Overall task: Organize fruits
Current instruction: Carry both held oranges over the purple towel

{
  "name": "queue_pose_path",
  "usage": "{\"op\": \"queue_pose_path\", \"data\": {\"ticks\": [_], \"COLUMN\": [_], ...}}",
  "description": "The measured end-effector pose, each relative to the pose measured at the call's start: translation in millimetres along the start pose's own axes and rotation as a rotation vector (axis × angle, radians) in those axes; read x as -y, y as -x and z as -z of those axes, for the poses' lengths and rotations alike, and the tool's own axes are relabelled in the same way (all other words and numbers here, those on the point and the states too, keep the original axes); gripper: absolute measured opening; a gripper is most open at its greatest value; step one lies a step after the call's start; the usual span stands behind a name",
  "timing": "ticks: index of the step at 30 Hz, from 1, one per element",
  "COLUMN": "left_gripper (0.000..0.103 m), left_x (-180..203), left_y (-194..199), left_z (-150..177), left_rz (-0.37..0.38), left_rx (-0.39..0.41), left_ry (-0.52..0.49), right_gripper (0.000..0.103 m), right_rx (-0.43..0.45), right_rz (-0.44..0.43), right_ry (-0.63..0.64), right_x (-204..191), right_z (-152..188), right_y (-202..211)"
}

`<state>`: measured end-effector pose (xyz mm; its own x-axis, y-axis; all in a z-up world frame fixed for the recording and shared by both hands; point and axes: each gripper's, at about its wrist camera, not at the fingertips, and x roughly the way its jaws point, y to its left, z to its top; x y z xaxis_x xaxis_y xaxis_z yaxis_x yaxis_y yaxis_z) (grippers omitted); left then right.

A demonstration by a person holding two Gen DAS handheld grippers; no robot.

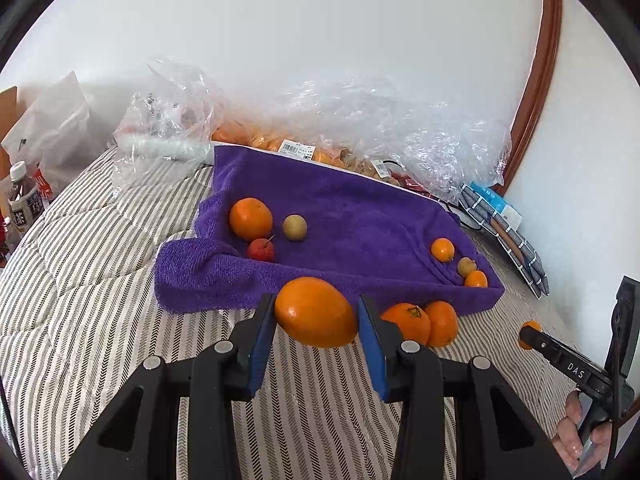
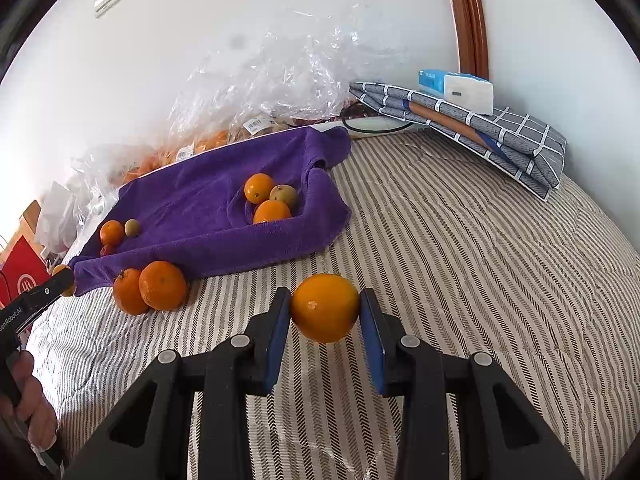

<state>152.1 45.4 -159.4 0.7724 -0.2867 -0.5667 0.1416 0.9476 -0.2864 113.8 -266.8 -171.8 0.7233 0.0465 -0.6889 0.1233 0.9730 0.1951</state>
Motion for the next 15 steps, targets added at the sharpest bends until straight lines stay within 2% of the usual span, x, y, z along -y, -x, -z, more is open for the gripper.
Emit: {"op": "queue_pose_path", "data": {"ticks": [7,15], "left_gripper": [0.039,0.039], "left_x": [2,-1], "left_y": [3,7], "left_z": [0,-2], "left_rz": [-0.005,-0.018], "left_rx": [0.013,0.029], "left_ry": [-0.011,0.006], "right_gripper": [0.035,0.035], "right_rx": [0.013,0.042], "right_rz": [0.021,-0.031], "right_ry": [0.005,-0.018], "right_x": [-1,0], "right_z": [-1,-21], "right_y": [3,19]}}
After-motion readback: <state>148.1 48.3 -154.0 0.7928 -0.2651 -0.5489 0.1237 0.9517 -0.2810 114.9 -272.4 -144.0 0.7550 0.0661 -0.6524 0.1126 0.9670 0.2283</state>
